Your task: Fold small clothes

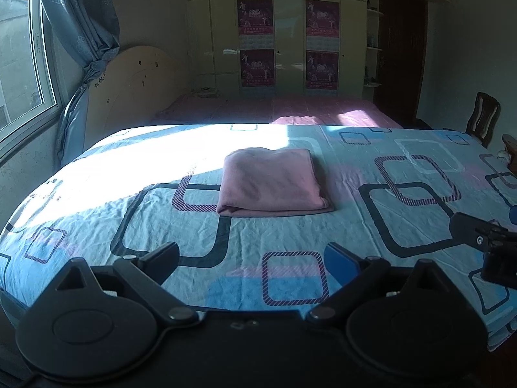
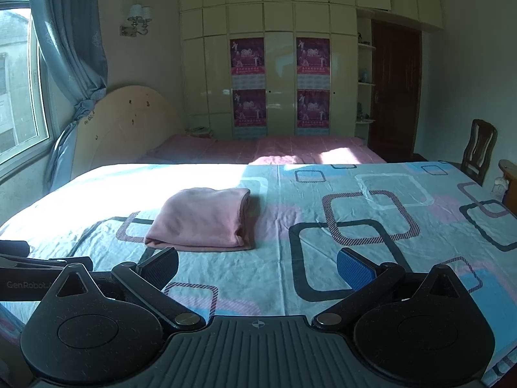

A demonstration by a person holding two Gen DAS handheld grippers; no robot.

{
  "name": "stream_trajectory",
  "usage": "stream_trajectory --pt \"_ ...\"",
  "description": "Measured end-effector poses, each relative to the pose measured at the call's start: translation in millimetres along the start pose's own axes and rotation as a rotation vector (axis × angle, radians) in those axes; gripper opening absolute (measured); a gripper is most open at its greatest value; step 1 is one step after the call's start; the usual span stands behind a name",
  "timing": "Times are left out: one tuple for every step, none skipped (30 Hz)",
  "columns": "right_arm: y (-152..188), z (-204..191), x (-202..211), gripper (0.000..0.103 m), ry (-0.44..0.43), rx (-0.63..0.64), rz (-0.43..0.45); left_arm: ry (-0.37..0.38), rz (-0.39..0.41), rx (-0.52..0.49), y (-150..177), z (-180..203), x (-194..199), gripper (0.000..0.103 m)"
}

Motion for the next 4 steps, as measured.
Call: stream_trajectory --pt "0.8 0.9 -1.1 0.103 0.001 -0.002 -0.003 0.008 0.002 0.008 -0.2 0.1 -1.3 0.092" --pt "2.2 2.0 -3.0 0.103 0.003 -0.004 -0.007 0.017 0.003 0.016 -0.6 0.3 -2.8 0.091" --pt "3.7 2.5 -4.3 0.103 0.005 -0.004 -0.011 0.016 0.001 0.018 -1.3 0.6 -5.8 0.091" --pt "5.5 3.6 -6.2 0.103 0.009 -0.003 -0.016 0.01 -0.002 0.015 -2.0 0.4 -9.0 0.093"
Point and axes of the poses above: each gripper's, at about its wrist camera, not at the fingertips, and x roughly against the way its jaws point, z to its right, y to its underside, the point moved 10 cm from there along -x, roughly the way its jaws point, and after that the axes turned 14 degrees about x, right-handed, at the moved point
